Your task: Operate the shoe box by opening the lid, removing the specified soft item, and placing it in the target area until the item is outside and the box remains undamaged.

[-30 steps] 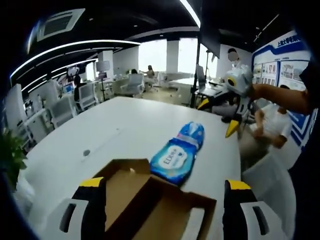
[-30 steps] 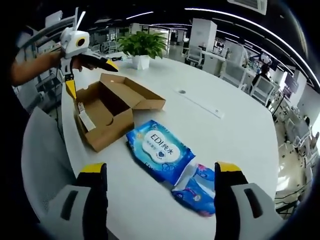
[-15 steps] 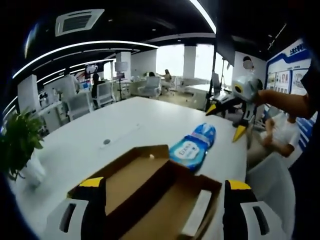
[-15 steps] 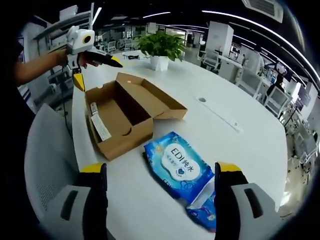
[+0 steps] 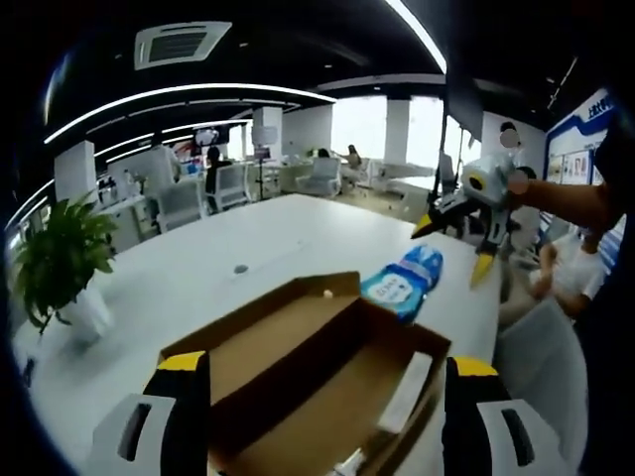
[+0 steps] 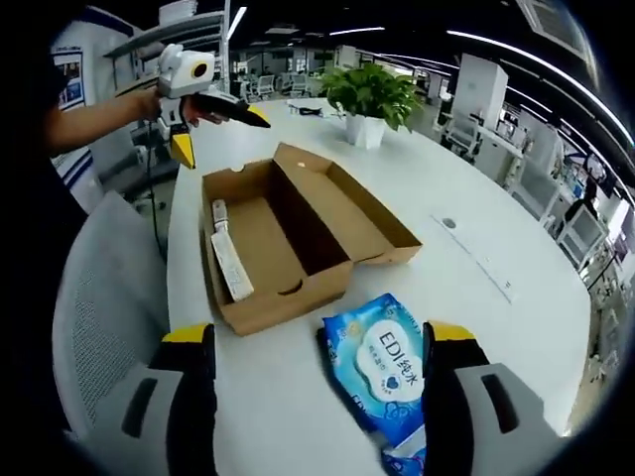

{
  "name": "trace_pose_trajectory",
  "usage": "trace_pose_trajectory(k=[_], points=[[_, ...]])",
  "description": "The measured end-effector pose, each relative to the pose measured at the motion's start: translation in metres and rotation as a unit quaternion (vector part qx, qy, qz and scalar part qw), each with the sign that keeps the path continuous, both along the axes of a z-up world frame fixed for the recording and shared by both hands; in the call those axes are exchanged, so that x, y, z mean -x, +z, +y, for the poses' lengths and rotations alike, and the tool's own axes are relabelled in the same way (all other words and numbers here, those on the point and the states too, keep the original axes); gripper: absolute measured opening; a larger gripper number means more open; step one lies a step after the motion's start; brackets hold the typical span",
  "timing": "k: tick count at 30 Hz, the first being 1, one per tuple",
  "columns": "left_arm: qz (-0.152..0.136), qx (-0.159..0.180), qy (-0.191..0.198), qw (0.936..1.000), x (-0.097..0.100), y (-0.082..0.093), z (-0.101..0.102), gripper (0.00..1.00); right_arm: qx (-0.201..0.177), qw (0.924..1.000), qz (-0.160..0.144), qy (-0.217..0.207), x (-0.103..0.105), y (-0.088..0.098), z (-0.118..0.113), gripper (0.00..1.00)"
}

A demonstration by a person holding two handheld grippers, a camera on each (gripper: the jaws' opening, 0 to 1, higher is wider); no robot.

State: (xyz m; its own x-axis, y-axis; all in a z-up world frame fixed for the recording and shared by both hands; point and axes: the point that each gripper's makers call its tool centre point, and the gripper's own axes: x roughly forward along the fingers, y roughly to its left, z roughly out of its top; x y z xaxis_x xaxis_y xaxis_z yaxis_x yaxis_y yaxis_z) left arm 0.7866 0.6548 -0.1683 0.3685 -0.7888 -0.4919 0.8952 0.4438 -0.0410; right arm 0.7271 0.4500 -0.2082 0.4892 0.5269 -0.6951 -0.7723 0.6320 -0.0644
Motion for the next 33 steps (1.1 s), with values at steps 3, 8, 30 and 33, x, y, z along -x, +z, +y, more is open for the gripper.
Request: trace_pose_trajectory(k=[3,8,30,33], points=[[-0.001,0.0,0.008,1.0,0.0,-0.002,0.016,1.0,0.0,0.9997,-0.003,0.024,-0.003,-0.002,0.011,0.76],[-0.001,0.008,0.018,0.9998,0.001,-0.003,0.031,1.0,0.007,0.9987,0.002,0.051,-0.007,-0.006,0.026,0.74],[-0.008,0.015,0.053,0.9985,0.012,-0.013,0.085,1.0,0.074,0.9797,0.031,0.184,-0.013,-0.038,0.077,0.65],[-0.006,0.016,0.06,0.9981,0.012,-0.014,0.089,1.0,0.084,0.9754,0.033,0.201,-0.016,-0.043,0.082,0.64]])
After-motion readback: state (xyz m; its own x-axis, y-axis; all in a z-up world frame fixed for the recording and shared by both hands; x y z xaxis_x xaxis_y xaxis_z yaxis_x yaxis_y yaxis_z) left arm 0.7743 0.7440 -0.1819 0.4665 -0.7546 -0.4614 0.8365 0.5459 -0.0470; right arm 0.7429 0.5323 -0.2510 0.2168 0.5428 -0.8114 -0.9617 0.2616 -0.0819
